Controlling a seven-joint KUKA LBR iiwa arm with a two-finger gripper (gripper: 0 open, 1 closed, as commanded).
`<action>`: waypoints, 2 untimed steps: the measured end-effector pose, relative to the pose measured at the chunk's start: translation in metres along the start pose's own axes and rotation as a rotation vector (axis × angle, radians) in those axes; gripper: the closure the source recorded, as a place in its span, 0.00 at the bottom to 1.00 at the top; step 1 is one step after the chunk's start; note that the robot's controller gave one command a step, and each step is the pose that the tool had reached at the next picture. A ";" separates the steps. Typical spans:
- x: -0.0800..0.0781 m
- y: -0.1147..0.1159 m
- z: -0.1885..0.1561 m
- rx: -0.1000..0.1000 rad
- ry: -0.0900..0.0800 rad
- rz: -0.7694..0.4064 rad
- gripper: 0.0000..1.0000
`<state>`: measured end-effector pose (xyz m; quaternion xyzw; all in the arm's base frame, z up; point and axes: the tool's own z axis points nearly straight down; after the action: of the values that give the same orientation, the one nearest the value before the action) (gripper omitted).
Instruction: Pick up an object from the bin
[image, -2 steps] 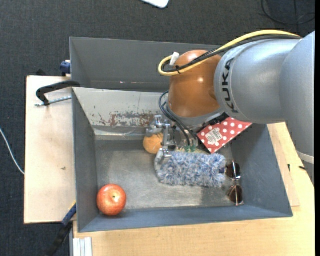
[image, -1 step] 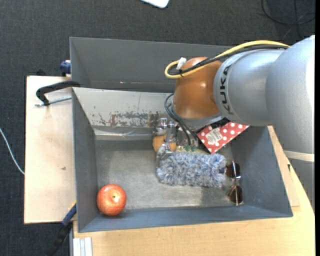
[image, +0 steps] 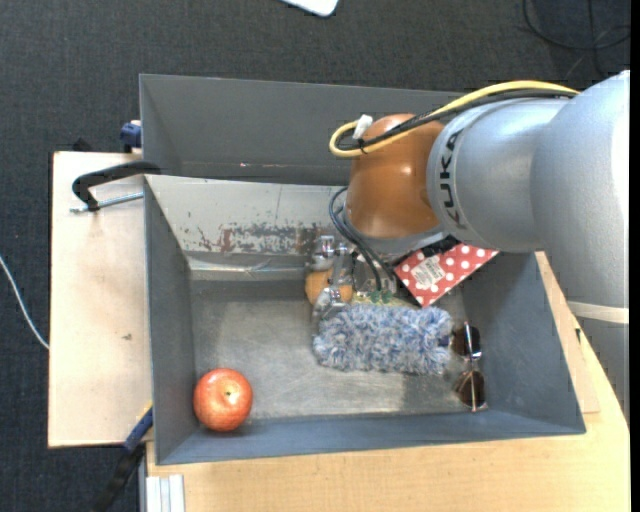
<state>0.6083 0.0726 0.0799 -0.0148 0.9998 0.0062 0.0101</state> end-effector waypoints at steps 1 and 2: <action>0.014 -0.002 -0.040 0.010 0.021 -0.031 1.00; 0.020 0.004 -0.107 0.011 0.020 -0.061 1.00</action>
Offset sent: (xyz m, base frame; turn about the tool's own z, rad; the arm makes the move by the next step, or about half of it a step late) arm -0.0272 0.0049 0.1327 -0.0753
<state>0.5857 0.0746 0.1865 -0.0453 0.9990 0.0004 0.0003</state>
